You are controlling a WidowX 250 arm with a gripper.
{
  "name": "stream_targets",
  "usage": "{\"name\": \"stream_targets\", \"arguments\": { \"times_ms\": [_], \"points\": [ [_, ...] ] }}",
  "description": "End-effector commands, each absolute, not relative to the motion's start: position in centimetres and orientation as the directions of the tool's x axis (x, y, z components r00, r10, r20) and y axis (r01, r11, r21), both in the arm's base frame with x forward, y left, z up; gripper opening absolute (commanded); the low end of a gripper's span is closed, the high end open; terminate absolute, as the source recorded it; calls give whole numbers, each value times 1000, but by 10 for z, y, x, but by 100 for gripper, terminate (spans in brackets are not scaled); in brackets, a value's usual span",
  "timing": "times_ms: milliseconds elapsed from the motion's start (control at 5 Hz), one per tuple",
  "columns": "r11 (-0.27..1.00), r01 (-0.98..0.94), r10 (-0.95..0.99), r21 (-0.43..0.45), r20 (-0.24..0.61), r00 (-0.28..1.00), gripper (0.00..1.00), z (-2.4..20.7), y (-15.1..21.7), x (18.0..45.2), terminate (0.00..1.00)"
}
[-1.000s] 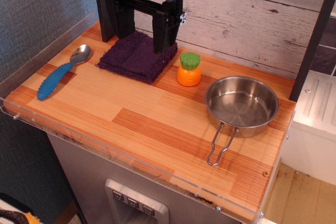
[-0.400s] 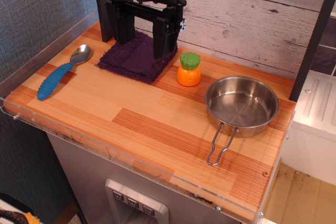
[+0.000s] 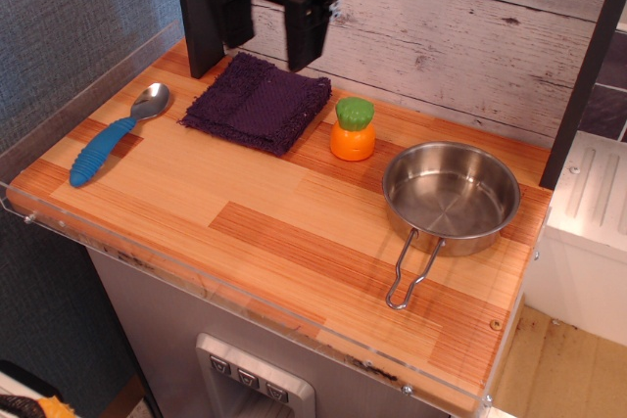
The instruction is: Place black cloth next to blue spoon
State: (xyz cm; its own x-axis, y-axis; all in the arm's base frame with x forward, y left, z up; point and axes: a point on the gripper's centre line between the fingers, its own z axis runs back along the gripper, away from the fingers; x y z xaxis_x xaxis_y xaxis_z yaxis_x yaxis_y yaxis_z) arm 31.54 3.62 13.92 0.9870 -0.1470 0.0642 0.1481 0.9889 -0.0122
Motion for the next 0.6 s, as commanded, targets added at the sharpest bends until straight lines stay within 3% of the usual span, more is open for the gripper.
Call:
{"name": "stream_targets", "arguments": {
  "times_ms": [0, 400],
  "points": [
    [989, 132, -137, 71, 80, 987, 100, 131, 55, 351, 0],
    [994, 82, -86, 71, 55, 995, 100, 95, 85, 366, 0]
  ]
}}
